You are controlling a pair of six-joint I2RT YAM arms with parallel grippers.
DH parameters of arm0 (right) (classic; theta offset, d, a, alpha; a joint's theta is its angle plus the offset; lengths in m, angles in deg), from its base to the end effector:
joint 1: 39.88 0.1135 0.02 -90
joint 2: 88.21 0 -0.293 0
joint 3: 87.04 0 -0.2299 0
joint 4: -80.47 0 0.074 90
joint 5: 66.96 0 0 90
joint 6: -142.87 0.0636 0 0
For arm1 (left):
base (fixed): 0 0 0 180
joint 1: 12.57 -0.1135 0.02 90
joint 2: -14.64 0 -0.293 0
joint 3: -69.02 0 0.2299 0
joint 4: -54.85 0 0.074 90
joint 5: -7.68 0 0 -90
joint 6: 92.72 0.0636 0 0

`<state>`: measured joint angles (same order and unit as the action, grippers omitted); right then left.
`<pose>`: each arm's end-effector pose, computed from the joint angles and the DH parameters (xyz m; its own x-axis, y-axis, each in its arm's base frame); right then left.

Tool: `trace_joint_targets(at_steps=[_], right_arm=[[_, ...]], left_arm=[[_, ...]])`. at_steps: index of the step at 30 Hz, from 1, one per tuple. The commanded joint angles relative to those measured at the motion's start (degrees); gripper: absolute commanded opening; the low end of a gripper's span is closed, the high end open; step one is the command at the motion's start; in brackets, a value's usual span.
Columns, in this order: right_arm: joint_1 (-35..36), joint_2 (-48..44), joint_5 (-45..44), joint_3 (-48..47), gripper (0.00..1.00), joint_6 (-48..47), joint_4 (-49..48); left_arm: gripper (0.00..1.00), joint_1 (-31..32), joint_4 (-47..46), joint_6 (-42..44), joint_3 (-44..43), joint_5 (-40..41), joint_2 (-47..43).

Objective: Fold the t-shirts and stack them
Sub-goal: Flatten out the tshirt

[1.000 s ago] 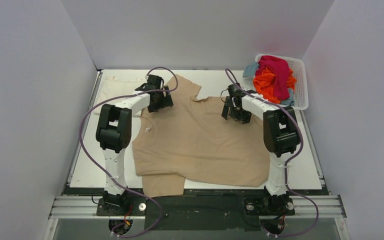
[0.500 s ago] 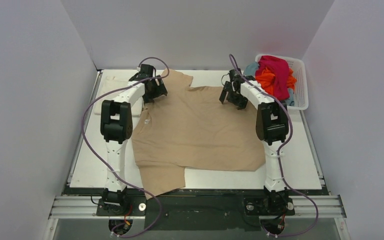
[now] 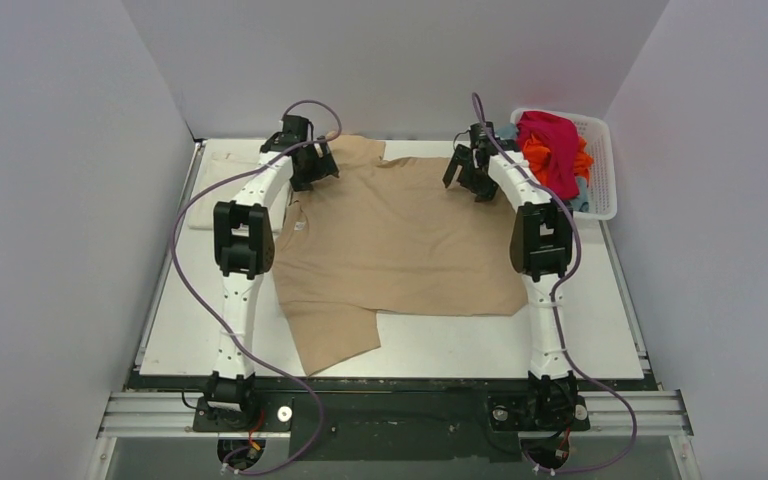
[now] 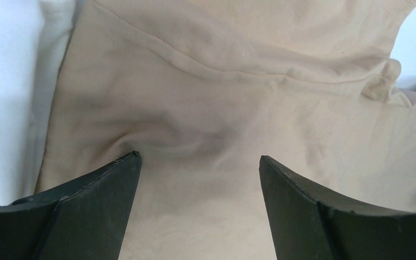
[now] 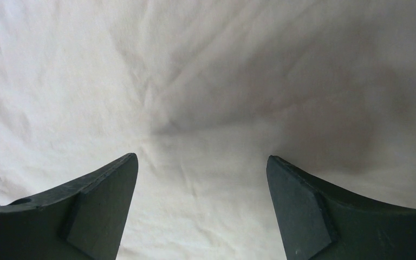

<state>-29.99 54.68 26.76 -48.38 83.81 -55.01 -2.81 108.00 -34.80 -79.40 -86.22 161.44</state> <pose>0.5695 0.1035 0.1851 -0.7195 0.3954 -0.5710 0.1797 0.9001 0.3968 0.5714 -0.1027 0.1728 -0.7658 -0.4059 -0.4988 -0.2312 0.8975 -0.3755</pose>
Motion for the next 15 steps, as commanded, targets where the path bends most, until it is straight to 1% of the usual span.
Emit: trace_joint_targets(at_steps=[1,2,3,4,5,6,7,8,9,10,11,12,13,14,15], right_arm=[[2.0,-10.9,-0.7,4.3,0.85,-3.9,4.1],[2.8,-14.9,-1.1,5.8,0.85,-4.3,4.3],[3.3,-17.0,-2.2,9.4,0.85,-4.5,4.3],[4.1,-21.4,-2.7,13.6,0.86,-4.6,4.3],[4.6,-23.7,-4.2,15.8,0.86,-4.5,4.3],[5.6,-28.6,-5.9,20.8,0.87,-4.4,4.2],[6.0,-31.0,-6.7,23.5,0.87,-3.9,4.0],[6.6,-36.2,-8.2,29.6,0.87,-3.4,3.9],[6.9,-39.1,-8.9,32.6,0.87,-2.2,3.4],[7.3,-44.6,-10.4,39.8,0.87,-1.5,2.9],[7.4,-47.7,-11.0,43.8,0.87,0.1,2.0],[7.5,-53.9,-12.3,51.1,0.87,0.9,1.5],[7.5,-56.9,-13.2,55.0,0.87,2.4,0.6],[7.2,-62.9,-14.8,62.1,0.87,3.8,0.3],[6.8,-68.5,-15.4,65.3,0.87,4.5,0.0]], left_arm=[[0.9,0.9,1.7,2.7,1.3,-1.8,-10.9],[0.9,1.6,1.8,3.0,5.0,-0.8,-15.2],[0.9,2.0,1.7,3.0,7.3,-0.1,-17.8],[0.9,2.9,1.1,3.0,12.8,1.1,-22.9],[0.9,3.9,0.5,2.8,16.0,1.6,-26.0],[0.9,4.3,-1.1,2.1,23.3,2.5,-32.3],[0.9,5.3,-2.1,1.6,27.2,3.2,-35.5],[0.9,5.9,-4.0,0.1,35.7,4.2,-42.5],[0.91,7.2,-4.7,-0.9,40.1,6.6,-49.3],[0.91,8.1,-5.7,-2.6,48.0,7.8,-52.5],[0.91,10.2,-5.8,-3.5,52.1,10.8,-58.8],[0.91,11.3,-4.9,-6.1,58.8,12.3,-61.6],[0.91,13.5,-4.2,-7.7,65.1,14.5,-67.1],[0.91,14.7,-2.7,-10.9,68.2,15.2,-69.7],[0.91,17.2,-1.3,-12.5,73.9,16.1,-74.4]])
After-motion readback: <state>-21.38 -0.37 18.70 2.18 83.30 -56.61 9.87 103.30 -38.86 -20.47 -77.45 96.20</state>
